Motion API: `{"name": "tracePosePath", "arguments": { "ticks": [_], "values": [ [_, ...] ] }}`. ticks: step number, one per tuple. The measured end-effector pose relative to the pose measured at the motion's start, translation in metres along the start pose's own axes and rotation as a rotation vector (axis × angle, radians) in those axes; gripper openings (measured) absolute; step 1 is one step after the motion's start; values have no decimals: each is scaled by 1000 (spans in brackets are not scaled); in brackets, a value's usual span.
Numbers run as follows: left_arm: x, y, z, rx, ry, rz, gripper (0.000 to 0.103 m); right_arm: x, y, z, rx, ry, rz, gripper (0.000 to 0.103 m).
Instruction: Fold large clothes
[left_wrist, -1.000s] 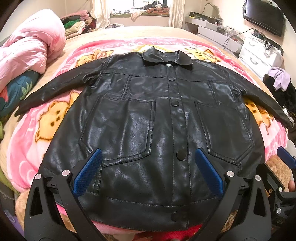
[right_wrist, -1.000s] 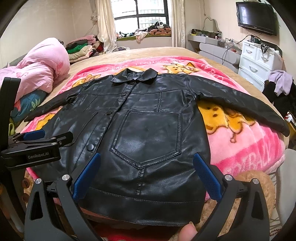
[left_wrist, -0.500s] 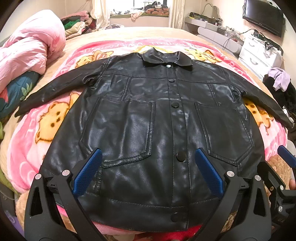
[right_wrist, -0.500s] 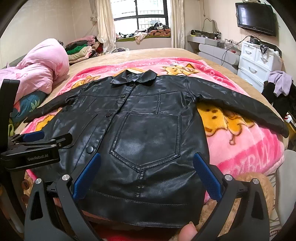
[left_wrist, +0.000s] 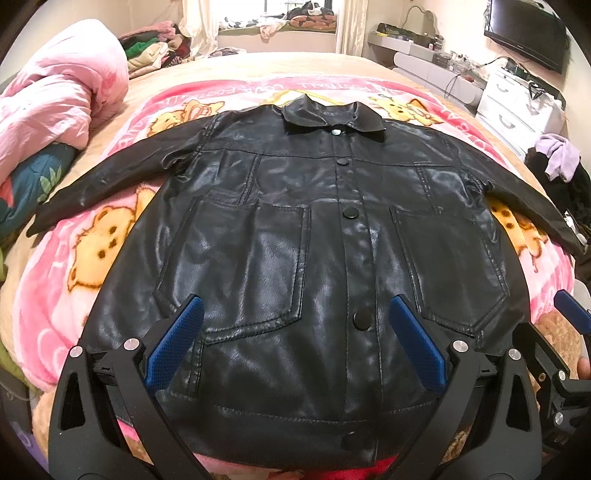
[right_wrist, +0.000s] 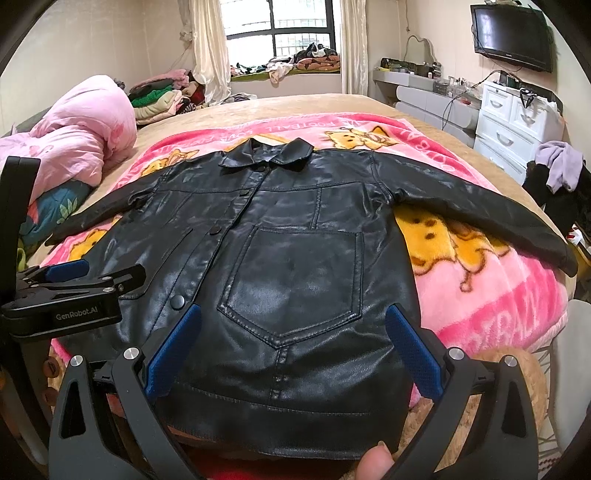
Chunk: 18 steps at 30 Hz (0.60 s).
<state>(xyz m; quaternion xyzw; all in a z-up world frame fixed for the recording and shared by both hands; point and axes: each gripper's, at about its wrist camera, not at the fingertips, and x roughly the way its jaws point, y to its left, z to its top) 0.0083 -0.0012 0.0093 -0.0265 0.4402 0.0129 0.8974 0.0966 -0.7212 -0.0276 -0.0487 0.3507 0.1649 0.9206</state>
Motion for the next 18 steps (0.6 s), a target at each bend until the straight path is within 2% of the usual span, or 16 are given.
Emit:
{"name": "tracePosePath", "arguments": {
  "ticks": [3,11,18],
  "values": [
    [4,3,10,2,2,-10,94,2,-2,9,12,-9,1,99],
    [27,9,51,-1,5,19,94,11,-2,49,-5,-50,-38,99],
    [39,9,84,6,-9,24,94,33,-3,83,-15,-60,-87,99]
  ]
}}
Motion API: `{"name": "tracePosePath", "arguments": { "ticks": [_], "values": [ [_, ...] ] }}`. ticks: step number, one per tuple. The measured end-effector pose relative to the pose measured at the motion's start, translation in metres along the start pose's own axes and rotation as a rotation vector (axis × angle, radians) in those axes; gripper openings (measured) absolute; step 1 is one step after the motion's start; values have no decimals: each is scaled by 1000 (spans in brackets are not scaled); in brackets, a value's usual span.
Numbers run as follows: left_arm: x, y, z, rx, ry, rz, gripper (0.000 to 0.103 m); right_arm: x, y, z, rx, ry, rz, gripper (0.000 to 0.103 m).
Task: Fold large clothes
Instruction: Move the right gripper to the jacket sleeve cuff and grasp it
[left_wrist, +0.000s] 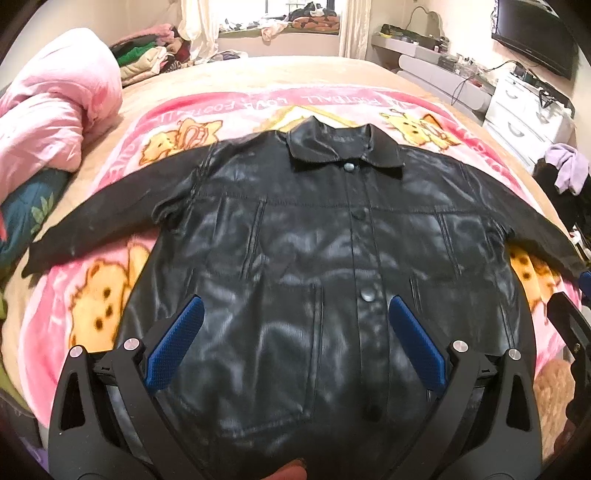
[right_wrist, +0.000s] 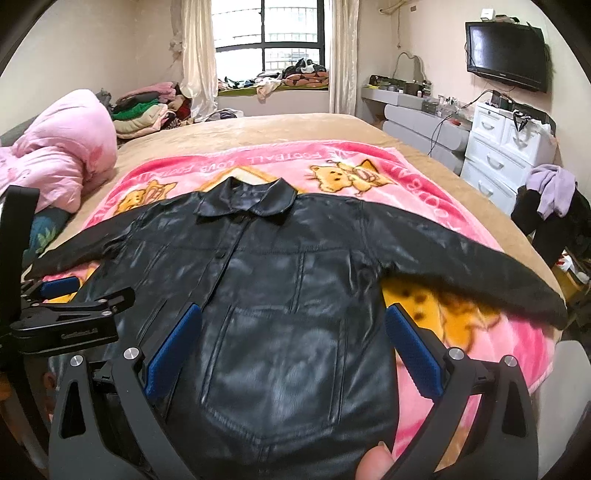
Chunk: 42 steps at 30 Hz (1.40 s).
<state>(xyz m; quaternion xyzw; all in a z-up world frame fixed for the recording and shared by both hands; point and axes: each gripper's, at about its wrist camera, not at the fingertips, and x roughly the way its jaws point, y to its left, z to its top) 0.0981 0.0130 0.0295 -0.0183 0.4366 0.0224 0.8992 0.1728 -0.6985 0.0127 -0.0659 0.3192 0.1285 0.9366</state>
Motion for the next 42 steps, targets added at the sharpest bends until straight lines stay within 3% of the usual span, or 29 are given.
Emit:
{"name": "tracePosePath", "arguments": {
  "ticks": [11,21,35,42],
  "values": [
    [37,-12,34,2,21,-14,94,42,-5,37,17,-3,-52,99],
    [67,-35,63,34,33,-18,94,74,-35,53,49,-3,-128,99],
    [111,-89,97,69,60,-60,94,108,-104,53,156,30,-237,99],
    [145,-109,97,93,122,-82,94,118,-167,38,339,62,-310,99]
  ]
}}
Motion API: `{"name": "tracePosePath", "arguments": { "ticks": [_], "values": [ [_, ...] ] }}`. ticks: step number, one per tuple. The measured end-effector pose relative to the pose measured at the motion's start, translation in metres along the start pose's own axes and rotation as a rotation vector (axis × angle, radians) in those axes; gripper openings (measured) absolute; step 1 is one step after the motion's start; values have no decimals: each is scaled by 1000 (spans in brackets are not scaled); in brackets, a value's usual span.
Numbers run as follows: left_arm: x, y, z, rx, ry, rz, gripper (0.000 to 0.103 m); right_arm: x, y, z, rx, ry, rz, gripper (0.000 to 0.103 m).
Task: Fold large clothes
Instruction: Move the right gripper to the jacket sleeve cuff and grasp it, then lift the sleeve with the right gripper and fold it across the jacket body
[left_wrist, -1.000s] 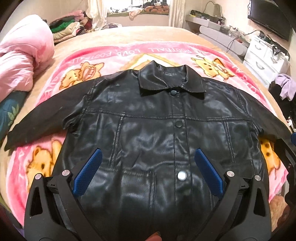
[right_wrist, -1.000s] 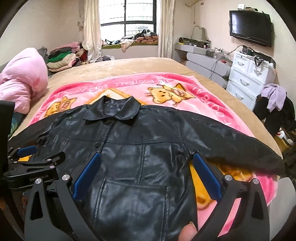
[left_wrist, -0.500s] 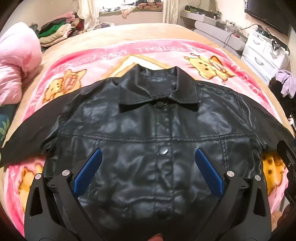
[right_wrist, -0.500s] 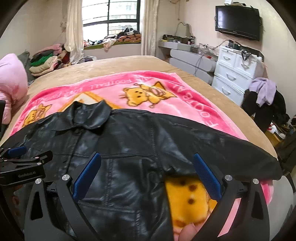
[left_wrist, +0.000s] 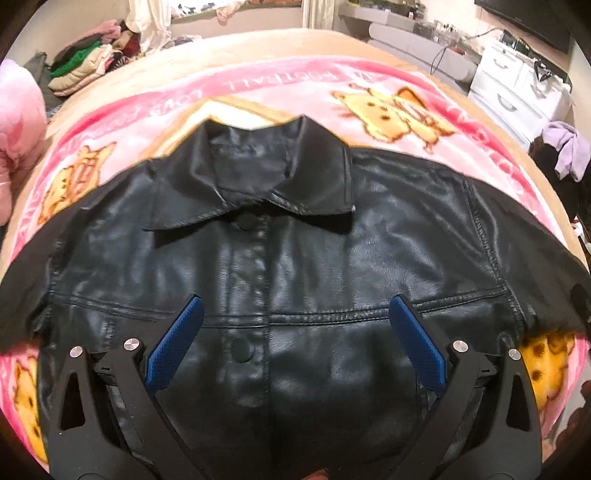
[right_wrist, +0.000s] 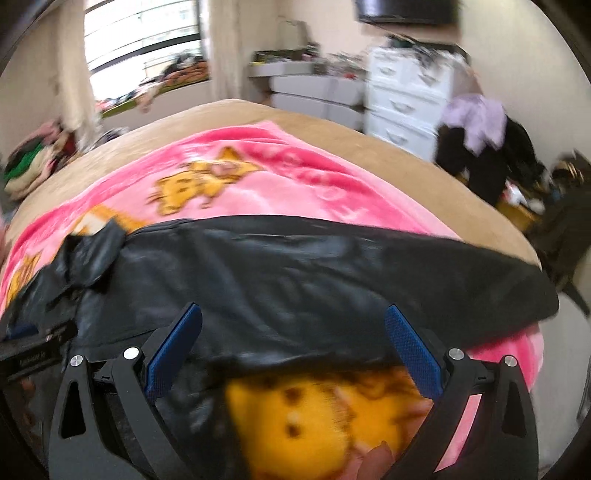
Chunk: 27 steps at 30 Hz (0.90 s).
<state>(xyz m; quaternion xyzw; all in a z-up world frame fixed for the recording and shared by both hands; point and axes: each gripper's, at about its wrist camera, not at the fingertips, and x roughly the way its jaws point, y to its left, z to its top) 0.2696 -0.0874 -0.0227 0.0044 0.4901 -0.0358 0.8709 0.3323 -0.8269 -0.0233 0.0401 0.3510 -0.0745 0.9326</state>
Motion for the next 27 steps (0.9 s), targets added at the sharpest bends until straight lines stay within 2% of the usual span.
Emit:
{"name": "tracePosePath", "arguments": {
  "ticks": [5,16,22,27],
  "values": [
    [18,-1,1,-19,37,-10,94,11,-43,3,114,12,-53,99],
    [32,0,17,-66,39,-56,94,21,-153,-10,490,17,-206,99],
    [27,0,26,-62,21,-42,94,27,-202,-23,677,34,-228,99],
    [21,3,30,-58,20,-35,94,35,-230,-28,797,26,-160,99]
  ]
}}
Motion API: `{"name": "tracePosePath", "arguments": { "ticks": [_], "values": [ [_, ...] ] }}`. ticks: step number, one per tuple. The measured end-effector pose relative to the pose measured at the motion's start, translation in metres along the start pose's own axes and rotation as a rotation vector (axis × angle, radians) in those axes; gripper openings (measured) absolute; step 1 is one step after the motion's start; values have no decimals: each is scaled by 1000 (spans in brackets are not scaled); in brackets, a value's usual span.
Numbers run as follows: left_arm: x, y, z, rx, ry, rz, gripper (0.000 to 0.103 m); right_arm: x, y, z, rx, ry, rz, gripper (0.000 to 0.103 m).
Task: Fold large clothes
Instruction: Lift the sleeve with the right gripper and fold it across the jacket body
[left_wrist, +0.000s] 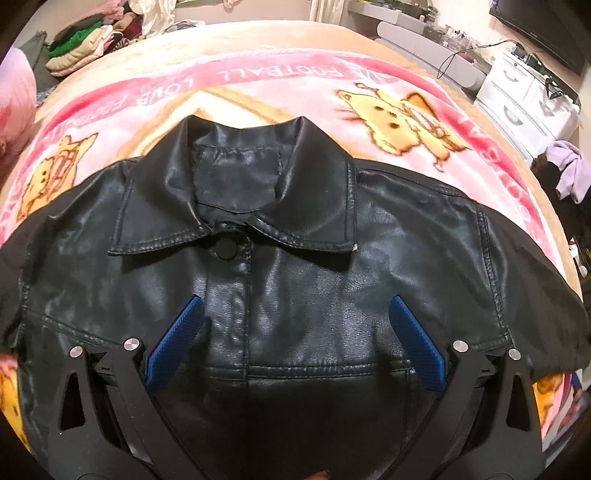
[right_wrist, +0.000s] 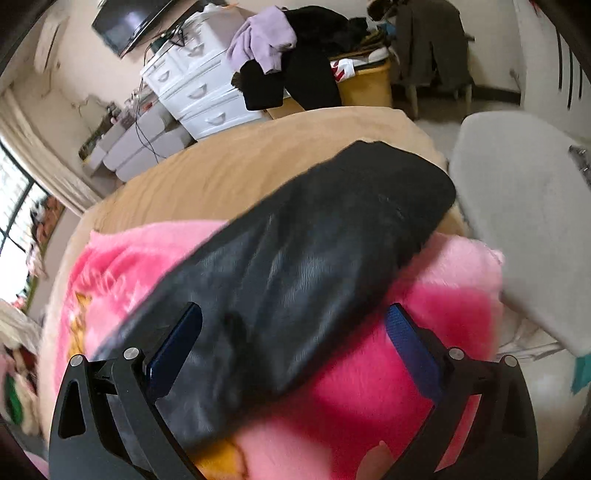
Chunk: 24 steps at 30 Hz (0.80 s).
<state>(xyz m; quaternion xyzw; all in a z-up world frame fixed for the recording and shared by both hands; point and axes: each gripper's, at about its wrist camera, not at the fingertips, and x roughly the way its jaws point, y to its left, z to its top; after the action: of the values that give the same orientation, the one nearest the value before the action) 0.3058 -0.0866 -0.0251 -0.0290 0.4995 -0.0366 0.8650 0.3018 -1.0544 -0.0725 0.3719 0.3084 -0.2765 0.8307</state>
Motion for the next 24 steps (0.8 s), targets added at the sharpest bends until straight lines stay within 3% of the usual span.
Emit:
{"name": "tracePosePath", "arguments": {
  "ticks": [6,7,8,10,11,13,24],
  "values": [
    [-19,16,3,-13,-15,1,94,22,-9,22,117,7,123,95],
    [-24,22,4,-20,-23,-1,94,22,-10,23,130,2,145,84],
    [-28,26,4,-26,-27,-2,94,22,-11,23,134,-3,160,57],
    [-35,35,4,-40,-30,-6,94,22,-4,24,96,-6,201,24],
    [-39,40,4,-46,-31,-7,94,23,0,24,79,5,217,18],
    [-46,47,4,-53,-34,-11,94,17,17,20,8,6,244,11],
    [-95,97,3,-125,-90,-41,94,-90,148,-4,-370,-107,582,8]
  ]
}}
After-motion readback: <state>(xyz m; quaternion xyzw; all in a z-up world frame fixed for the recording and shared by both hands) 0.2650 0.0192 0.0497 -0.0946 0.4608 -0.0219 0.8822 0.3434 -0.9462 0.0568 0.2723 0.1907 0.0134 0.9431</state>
